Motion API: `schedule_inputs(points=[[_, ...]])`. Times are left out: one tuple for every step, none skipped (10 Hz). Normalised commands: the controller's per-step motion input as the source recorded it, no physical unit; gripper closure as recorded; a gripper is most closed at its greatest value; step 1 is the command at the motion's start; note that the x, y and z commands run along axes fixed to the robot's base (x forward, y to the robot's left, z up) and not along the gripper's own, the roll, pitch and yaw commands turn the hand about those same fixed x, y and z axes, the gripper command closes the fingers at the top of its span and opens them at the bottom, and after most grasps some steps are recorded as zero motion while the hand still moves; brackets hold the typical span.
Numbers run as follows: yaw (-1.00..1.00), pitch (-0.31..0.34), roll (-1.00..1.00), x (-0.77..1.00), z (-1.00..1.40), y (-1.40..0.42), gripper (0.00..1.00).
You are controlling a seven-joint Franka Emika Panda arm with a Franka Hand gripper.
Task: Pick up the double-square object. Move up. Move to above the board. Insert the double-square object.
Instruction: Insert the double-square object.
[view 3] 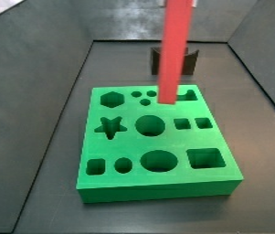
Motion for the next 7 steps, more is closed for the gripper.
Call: schedule_inputs(points=[[-0.54, 0.0, 0.0, 0.64, 0.0, 0.0, 1.0], [-0.63, 0.0, 0.0, 0.49, 0.0, 0.01, 1.0], [-0.71, 0.0, 0.01, 0.36, -0.07, 0.05, 1.0], [-0.85, 0.0, 0.06, 0.21, -0.19, 0.11, 1.0], [-0.87, 0.0, 0.06, 0.17, -0.21, 0.13, 1.0], [-0.89, 0.0, 0.05, 0.14, -0.18, 0.12, 1.0], [-0.91, 0.004, 0.04, 0.08, -0.16, 0.1, 1.0]])
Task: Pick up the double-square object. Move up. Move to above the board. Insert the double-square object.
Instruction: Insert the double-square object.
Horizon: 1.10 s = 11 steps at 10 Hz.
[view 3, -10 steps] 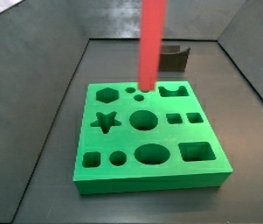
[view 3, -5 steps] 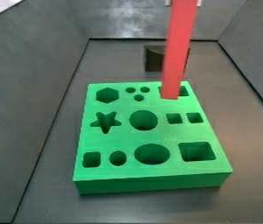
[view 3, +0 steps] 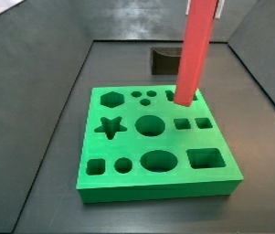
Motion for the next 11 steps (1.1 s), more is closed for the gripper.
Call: schedule_inputs(points=[[-1.0, 0.026, 0.04, 0.0, -0.15, 0.0, 1.0], [-1.0, 0.056, 0.05, 0.0, -0.15, 0.0, 1.0], [-0.06, 0.114, 0.0, 0.22, 0.03, 0.0, 1.0], [0.0, 0.006, 0.0, 0.0, 0.0, 0.0, 1.0], [-0.01, 0.0, 0.0, 0.0, 0.0, 0.0, 1.0], [-0.46, -0.014, 0.0, 0.0, 0.0, -0.09, 1.0], [-0.97, 0.0, 0.07, 0.0, 0.0, -0.09, 1.0], [-1.0, 0.0, 0.09, -0.04, 0.0, 0.0, 1.0], [-1.0, 0.0, 0.06, -0.01, 0.0, 0.0, 1.0], [-1.0, 0.0, 0.05, 0.0, 0.0, 0.0, 1.0], [-1.0, 0.0, 0.05, 0.0, 0.0, 0.0, 1.0]])
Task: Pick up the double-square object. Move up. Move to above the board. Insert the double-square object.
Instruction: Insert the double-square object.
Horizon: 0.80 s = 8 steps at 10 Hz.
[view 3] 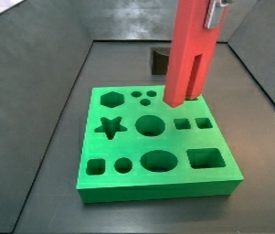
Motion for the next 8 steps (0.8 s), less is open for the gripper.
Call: schedule_inputs(points=[[-1.0, 0.0, 0.05, 0.0, 0.0, 0.0, 1.0], [-1.0, 0.0, 0.05, 0.0, 0.0, 0.0, 1.0], [-1.0, 0.0, 0.04, 0.0, 0.0, 0.0, 1.0], [-1.0, 0.0, 0.01, 0.0, 0.0, 0.0, 1.0], [-1.0, 0.0, 0.0, 0.0, 0.0, 0.0, 1.0], [-1.0, 0.0, 0.0, 0.0, 0.0, 0.0, 1.0], [-0.15, 0.0, 0.06, 0.3, -0.01, -0.04, 1.0], [0.0, -0.009, 0.0, 0.0, -0.03, 0.0, 1.0]])
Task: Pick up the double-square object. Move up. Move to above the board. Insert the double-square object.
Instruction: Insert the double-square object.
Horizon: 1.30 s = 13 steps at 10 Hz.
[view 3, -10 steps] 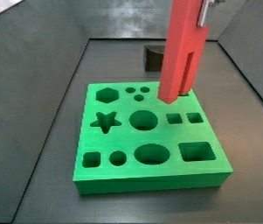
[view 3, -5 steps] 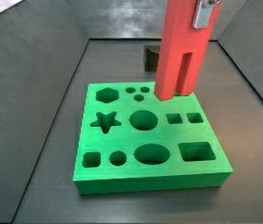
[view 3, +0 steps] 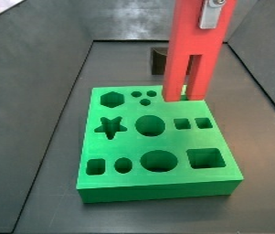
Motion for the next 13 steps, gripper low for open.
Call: schedule_inputs(points=[[-0.06, -0.071, 0.09, 0.38, -0.4, -0.08, 1.0], [-0.06, -0.059, 0.13, 0.55, -0.48, -0.14, 1.0], [-0.13, -0.036, 0.16, 0.43, -0.41, -0.09, 1.0], [-0.23, 0.0, 0.1, 0.29, -0.25, 0.0, 1.0], [-0.13, 0.0, 0.11, 0.03, -0.18, 0.0, 1.0], [-0.08, 0.0, 0.0, 0.0, 0.0, 0.0, 1.0], [0.0, -0.011, 0.06, 0.0, -0.18, -0.07, 1.0], [0.0, 0.0, 0.04, 0.0, -0.09, -0.03, 1.0], [0.0, -0.017, 0.06, 0.05, -0.21, -0.12, 1.0], [0.0, -0.011, 0.05, 0.05, -0.18, -0.07, 1.0], [0.0, -0.011, 0.05, 0.04, -0.16, -0.08, 1.0], [0.0, -0.016, 0.06, 0.11, -0.23, -0.08, 1.0], [0.0, -0.021, 0.05, 0.05, -0.18, 0.0, 1.0]])
